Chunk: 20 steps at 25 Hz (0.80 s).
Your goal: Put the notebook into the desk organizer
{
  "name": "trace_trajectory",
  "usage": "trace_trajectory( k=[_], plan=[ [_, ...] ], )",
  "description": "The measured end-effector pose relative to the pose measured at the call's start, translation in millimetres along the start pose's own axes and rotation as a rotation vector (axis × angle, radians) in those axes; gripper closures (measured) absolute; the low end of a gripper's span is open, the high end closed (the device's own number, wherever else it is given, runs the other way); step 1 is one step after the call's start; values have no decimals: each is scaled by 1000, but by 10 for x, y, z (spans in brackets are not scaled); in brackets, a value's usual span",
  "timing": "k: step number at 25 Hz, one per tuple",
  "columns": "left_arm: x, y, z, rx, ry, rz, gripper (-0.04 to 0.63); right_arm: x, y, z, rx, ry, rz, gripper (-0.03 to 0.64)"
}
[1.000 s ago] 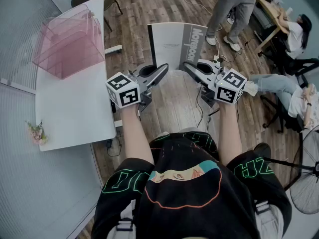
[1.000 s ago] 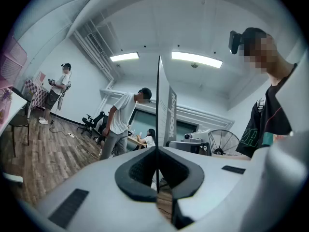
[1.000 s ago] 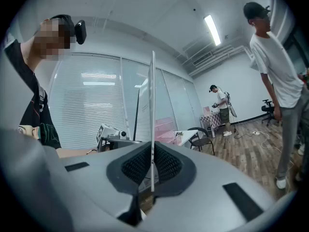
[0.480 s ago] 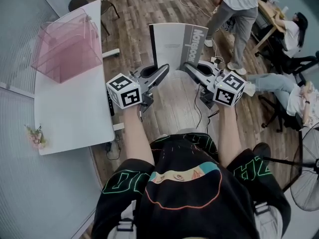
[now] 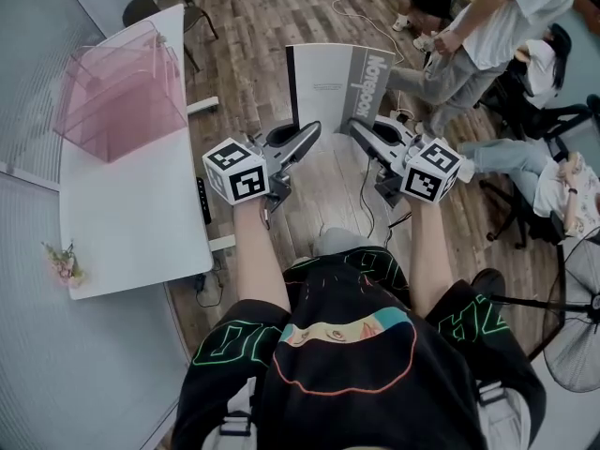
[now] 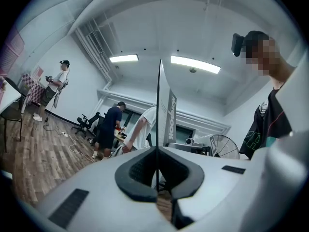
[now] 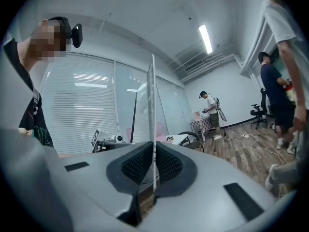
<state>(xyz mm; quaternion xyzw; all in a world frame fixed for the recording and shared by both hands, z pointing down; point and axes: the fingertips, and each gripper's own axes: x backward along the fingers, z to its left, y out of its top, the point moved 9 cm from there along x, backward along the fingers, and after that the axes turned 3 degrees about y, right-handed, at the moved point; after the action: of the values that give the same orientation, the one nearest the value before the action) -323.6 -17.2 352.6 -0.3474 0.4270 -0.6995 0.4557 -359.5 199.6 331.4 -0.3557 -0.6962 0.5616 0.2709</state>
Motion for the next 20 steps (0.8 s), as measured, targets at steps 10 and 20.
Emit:
trace_trajectory(
  k=[10,20],
  plan=[
    [-148,127,316,-7,31,-10,592,-241,79,-351,-19,20,-12,601],
    [-718,189,1342,93,93,-23,592,-792,76,-1505,-63,41,19,601]
  ],
)
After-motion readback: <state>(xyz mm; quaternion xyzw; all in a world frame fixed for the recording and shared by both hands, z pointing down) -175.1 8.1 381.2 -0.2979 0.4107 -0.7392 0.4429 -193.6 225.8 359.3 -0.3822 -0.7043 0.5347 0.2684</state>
